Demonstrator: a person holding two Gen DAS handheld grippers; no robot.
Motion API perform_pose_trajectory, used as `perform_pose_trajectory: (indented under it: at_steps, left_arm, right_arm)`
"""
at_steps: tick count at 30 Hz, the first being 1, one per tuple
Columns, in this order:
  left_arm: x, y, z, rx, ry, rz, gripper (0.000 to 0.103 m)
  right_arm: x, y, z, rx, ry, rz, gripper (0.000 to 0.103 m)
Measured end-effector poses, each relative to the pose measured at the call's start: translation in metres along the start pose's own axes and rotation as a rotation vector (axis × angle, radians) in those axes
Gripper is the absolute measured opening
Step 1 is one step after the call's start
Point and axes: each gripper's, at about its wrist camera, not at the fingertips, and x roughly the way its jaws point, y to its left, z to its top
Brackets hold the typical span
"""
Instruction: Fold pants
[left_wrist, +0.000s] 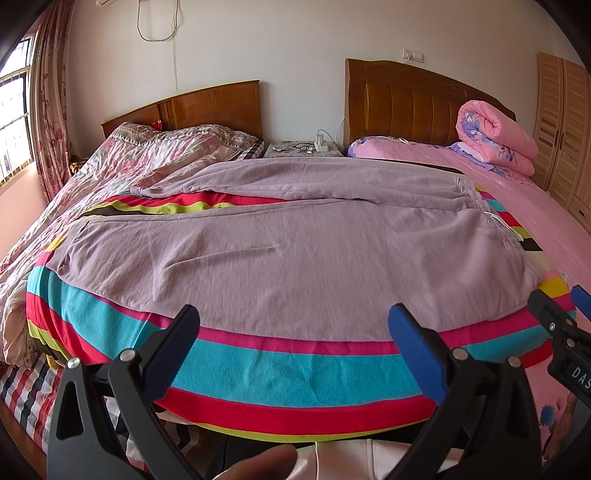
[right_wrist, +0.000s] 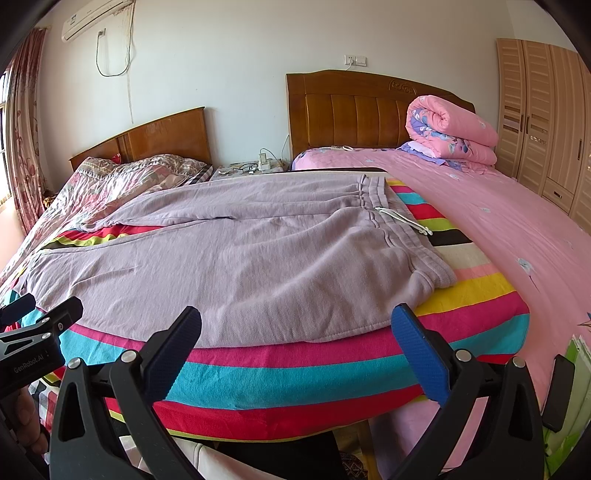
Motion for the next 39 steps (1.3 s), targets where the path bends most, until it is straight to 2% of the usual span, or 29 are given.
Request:
perform_pose_trajectory:
  at_steps: [17,24,28,32,34,39]
  left_arm:
    - [-0.001,-0.001,-0.005,0.004,0.007,0.006,0.102]
    - [0.013,0.004,-0.003,-0.002,0.054,-0.001,0.102]
    - [0.03,0.008,0.0,-0.003,0.09,-0.013,0.102]
    - [0.059,0.003,0.015,0.058,0.123,-0.009,0.102]
    - [0.077,-0.002,0.03,0.107,0.137,0.028,0.102]
    - [0.124,-0.009,0.103,0.225,0.11,0.091,0.102]
  right_arm:
    - [0.002,0.0,0.0,0.001,0.003,-0.001,0.099]
    - [0.01,0.0,-0.01,0.001,0.027,-0.001,0.099]
    - [0.022,-0.003,-0.003,-0.02,0.048,0.0,0.099]
    - [0.048,-0.012,0.018,-0.034,0.064,0.025,0.099]
    - [0.067,-0.016,0.037,-0.055,0.088,0.029,0.099]
    - [0.127,-0.026,0.116,-0.152,0.113,0.042,0.099]
